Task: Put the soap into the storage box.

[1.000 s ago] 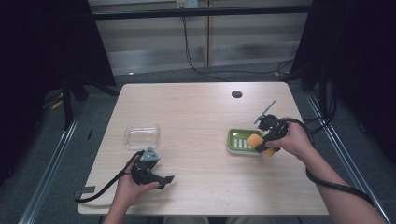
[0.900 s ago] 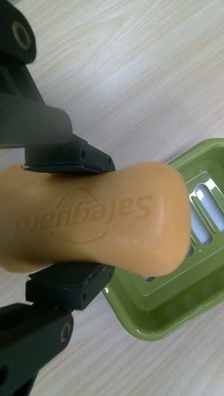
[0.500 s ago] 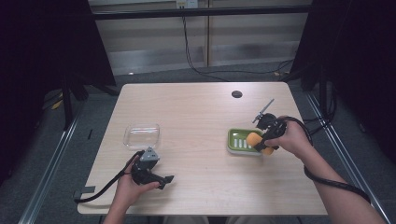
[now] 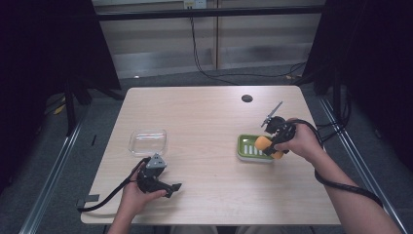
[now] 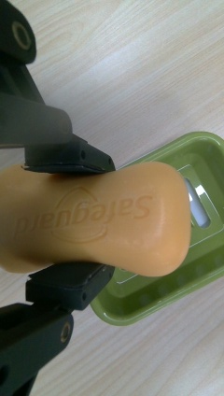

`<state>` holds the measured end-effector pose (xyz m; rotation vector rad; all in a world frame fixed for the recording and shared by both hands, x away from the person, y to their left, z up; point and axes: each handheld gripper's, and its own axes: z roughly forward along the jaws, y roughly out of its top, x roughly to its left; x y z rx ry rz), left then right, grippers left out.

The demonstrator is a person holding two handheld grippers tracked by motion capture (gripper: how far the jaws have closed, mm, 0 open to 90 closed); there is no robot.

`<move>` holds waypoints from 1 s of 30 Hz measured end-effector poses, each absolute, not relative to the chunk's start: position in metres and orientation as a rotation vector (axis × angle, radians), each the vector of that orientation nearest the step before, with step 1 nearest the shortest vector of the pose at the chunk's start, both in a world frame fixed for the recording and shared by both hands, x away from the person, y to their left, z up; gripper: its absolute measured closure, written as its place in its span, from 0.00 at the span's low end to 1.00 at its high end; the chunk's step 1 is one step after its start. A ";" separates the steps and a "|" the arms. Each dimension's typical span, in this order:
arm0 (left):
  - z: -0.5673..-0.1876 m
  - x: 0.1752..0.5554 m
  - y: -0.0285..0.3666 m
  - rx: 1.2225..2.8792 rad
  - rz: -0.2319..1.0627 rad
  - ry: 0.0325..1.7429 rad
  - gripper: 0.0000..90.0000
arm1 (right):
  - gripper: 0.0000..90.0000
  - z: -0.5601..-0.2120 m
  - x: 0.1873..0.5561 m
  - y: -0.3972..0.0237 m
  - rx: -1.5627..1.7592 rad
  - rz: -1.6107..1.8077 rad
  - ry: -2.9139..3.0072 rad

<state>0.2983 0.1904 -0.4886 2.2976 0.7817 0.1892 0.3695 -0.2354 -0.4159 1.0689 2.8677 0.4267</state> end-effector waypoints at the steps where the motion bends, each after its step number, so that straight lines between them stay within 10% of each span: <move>1: -0.489 0.298 0.190 2.297 0.191 0.782 0.07 | 0.56 -0.416 0.370 -0.235 1.065 0.430 2.867; 30: -0.488 0.298 0.189 2.303 0.183 0.780 0.07 | 0.56 -0.423 0.379 -0.225 0.831 0.373 2.937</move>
